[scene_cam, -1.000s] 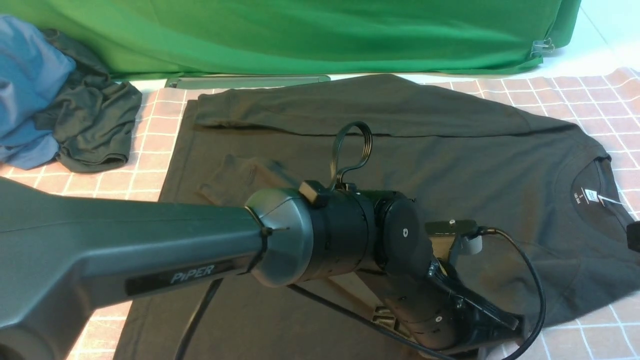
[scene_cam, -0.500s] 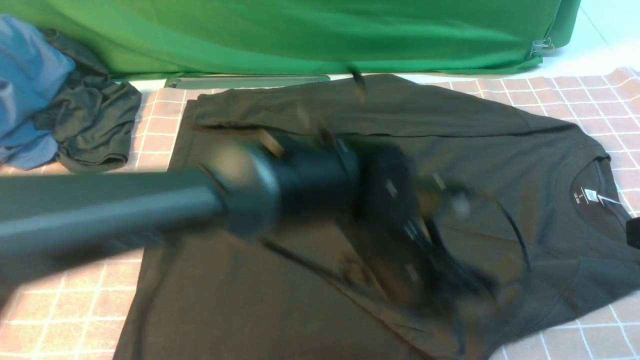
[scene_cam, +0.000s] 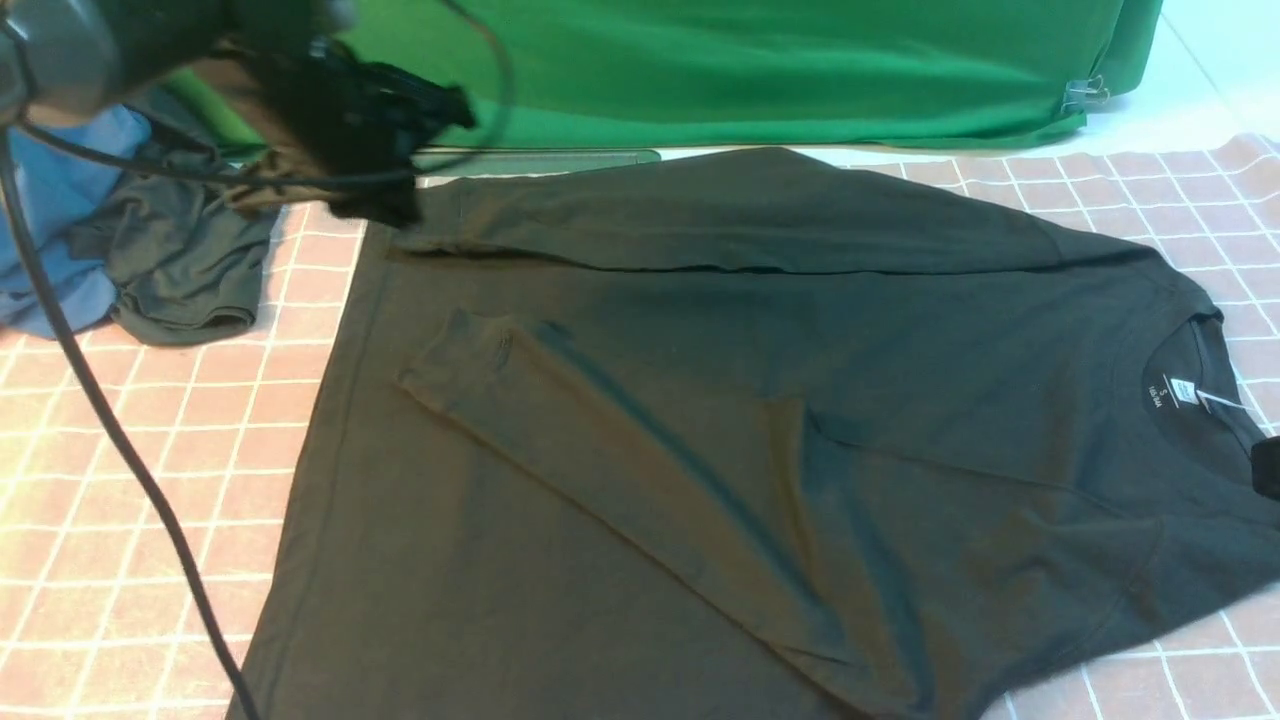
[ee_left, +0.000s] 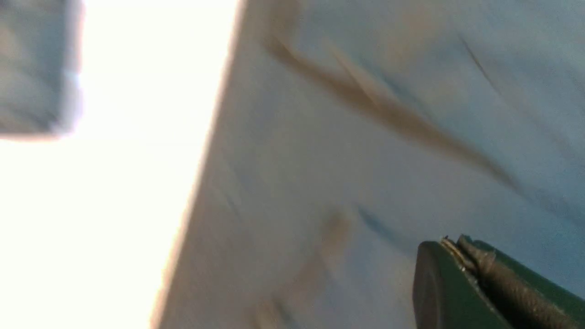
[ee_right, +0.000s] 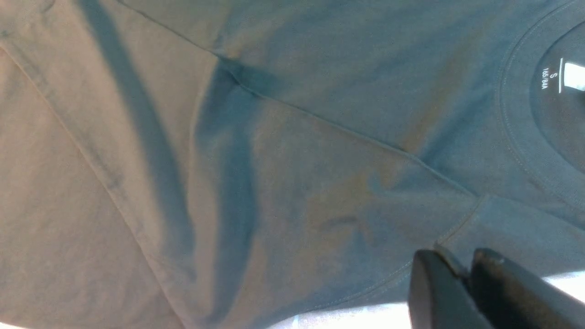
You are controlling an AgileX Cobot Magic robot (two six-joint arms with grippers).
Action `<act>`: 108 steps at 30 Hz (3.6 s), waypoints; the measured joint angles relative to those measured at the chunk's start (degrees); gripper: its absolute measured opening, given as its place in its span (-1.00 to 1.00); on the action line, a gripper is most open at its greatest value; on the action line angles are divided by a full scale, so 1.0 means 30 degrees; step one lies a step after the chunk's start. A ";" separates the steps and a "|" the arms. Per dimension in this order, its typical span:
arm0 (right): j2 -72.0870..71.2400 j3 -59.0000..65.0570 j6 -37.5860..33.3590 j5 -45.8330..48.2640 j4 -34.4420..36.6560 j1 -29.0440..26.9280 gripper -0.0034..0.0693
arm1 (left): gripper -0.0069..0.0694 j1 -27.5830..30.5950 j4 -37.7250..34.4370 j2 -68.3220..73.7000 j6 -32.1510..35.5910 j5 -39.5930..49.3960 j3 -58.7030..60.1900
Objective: Fold a long-sleeved shirt over a pink coffee tablecloth.
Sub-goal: 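Grab the top left corner of the dark shirt with the left gripper, then fold the left side of the dark shirt inward over its body with the left gripper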
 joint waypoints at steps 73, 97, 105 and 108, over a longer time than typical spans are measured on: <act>0.0000 0.0000 0.0131 -0.0724 -0.0208 0.0000 -0.51 | -0.74 0.1533 -0.1765 -0.1897 0.5530 0.4819 0.0503; 0.0097 0.0000 0.0131 -0.1566 -0.0501 0.0000 -0.50 | -0.74 0.1533 -0.1981 -0.5150 0.4162 0.4521 0.6470; 0.1056 0.0000 0.0220 -0.1577 -0.0501 0.0000 -0.47 | -0.74 0.1533 -0.1981 -0.4970 0.4072 0.4500 0.6470; 0.1314 0.0000 0.0359 -0.1577 -0.0501 0.0000 -0.46 | -0.71 0.1533 -0.1963 -0.4673 0.4072 0.4500 0.6470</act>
